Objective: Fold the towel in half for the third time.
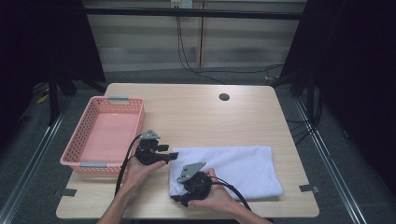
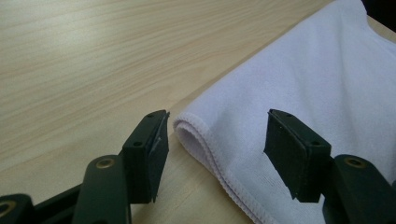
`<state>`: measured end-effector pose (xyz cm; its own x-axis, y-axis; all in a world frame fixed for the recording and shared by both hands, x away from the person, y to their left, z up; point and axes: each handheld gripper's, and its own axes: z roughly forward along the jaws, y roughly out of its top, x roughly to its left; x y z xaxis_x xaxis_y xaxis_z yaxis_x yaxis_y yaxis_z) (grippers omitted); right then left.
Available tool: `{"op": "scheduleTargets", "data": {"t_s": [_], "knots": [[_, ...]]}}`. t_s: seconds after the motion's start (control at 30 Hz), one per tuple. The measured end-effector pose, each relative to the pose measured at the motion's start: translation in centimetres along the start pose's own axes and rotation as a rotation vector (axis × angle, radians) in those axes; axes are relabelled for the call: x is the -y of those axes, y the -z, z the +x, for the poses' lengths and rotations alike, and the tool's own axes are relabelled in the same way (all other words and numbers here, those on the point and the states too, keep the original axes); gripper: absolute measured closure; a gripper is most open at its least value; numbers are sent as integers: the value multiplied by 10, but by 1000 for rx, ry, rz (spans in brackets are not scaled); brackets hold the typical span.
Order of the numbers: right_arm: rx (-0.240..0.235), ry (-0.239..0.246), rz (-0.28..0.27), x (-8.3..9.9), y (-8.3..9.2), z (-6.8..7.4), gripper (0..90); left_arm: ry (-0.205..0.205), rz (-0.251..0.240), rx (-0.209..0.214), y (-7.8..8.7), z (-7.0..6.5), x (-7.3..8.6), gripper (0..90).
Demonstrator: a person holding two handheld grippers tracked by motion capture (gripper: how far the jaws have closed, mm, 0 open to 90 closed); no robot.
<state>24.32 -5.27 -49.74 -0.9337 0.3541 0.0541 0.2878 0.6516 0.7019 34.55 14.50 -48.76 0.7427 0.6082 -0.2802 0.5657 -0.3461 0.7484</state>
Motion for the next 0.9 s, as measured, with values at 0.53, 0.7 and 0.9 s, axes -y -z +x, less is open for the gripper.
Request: {"op": "scheduleTargets", "data": {"t_s": [0.53, 0.7, 0.9], "knots": [[66, -79, -10, 2, 4, -8, 719, -3, 14, -25, -13, 6, -4, 380], [32, -126, -20, 4, 7, -12, 739, 18, 13, -38, -15, 14, -2, 358], [15, -136, -25, 5, 8, -13, 739, 1, 38, -18, -21, 18, 0, 357]]}}
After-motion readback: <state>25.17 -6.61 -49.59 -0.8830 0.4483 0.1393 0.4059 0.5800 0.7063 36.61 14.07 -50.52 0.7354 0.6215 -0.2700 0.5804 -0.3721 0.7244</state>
